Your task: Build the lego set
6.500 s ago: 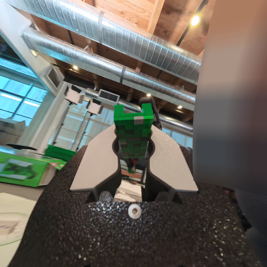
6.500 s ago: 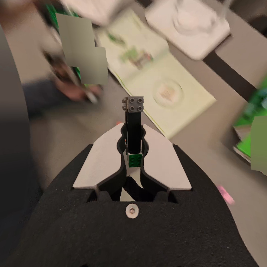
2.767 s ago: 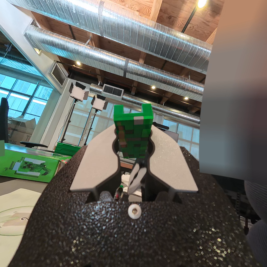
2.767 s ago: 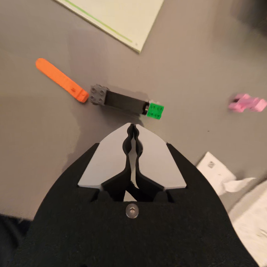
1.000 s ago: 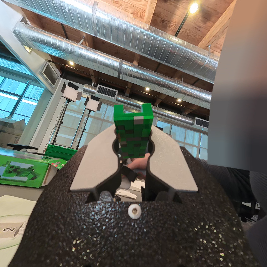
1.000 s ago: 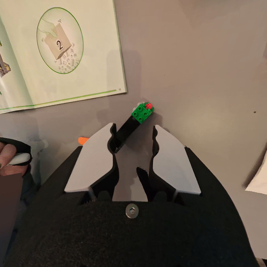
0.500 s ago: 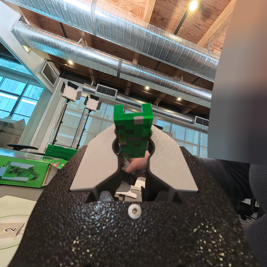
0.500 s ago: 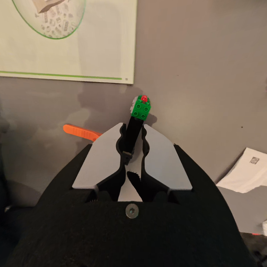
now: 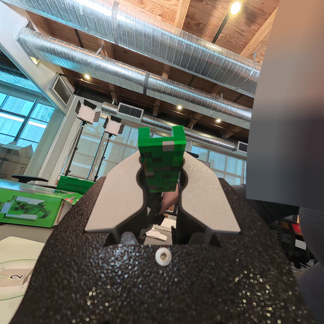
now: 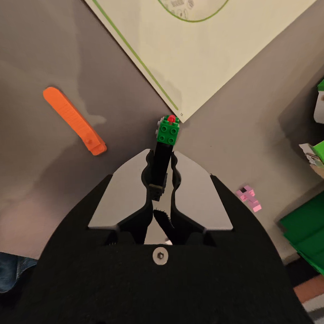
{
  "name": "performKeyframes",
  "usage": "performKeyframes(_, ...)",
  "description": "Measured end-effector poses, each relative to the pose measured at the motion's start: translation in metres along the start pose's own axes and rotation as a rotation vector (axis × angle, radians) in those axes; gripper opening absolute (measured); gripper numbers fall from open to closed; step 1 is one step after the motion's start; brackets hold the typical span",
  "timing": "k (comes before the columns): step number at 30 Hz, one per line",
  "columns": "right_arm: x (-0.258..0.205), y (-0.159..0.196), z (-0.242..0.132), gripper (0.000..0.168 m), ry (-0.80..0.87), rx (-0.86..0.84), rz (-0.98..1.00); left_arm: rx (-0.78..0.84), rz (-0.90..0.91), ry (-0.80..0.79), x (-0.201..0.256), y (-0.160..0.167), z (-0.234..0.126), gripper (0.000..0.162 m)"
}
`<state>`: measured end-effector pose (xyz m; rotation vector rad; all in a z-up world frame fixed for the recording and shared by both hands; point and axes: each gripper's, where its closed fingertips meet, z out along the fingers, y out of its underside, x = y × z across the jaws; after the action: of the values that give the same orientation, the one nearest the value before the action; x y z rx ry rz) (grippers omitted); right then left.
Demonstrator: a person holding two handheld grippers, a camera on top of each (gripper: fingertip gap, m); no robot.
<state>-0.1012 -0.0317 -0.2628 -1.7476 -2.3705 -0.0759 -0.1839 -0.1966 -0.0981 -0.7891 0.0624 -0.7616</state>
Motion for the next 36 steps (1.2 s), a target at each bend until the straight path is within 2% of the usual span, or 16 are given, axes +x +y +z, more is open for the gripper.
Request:
performKeyframes(5, 0.000, -0.001, 0.000, 0.018, -0.070, 0.037, 0.029, -0.006, -0.002, 0.004, 0.001, 0.002, 0.001, 0.037)
performKeyframes(8, 0.001, 0.000, 0.002, 0.029, -0.098, 0.030, 0.064, -0.007, -0.002, 0.005, 0.001, 0.002, 0.001, 0.037)
performKeyframes(12, 0.002, 0.002, 0.007, 0.034, -0.103, -0.001, 0.086, -0.003, 0.000, 0.001, 0.000, 0.000, 0.000, 0.037)
performKeyframes(26, 0.005, 0.015, 0.025, 0.023, -0.107, -0.147, 0.074, -0.007, -0.002, 0.001, -0.001, 0.000, -0.001, 0.037)
performKeyframes(32, 0.000, 0.015, 0.007, 0.038, -0.152, -0.062, 0.109, -0.014, -0.004, 0.004, -0.001, 0.002, -0.001, 0.037)
performKeyframes(36, 0.001, 0.030, 0.000, 0.052, -0.129, -0.020, 0.093, -0.012, -0.004, 0.004, -0.001, 0.001, -0.001, 0.037)
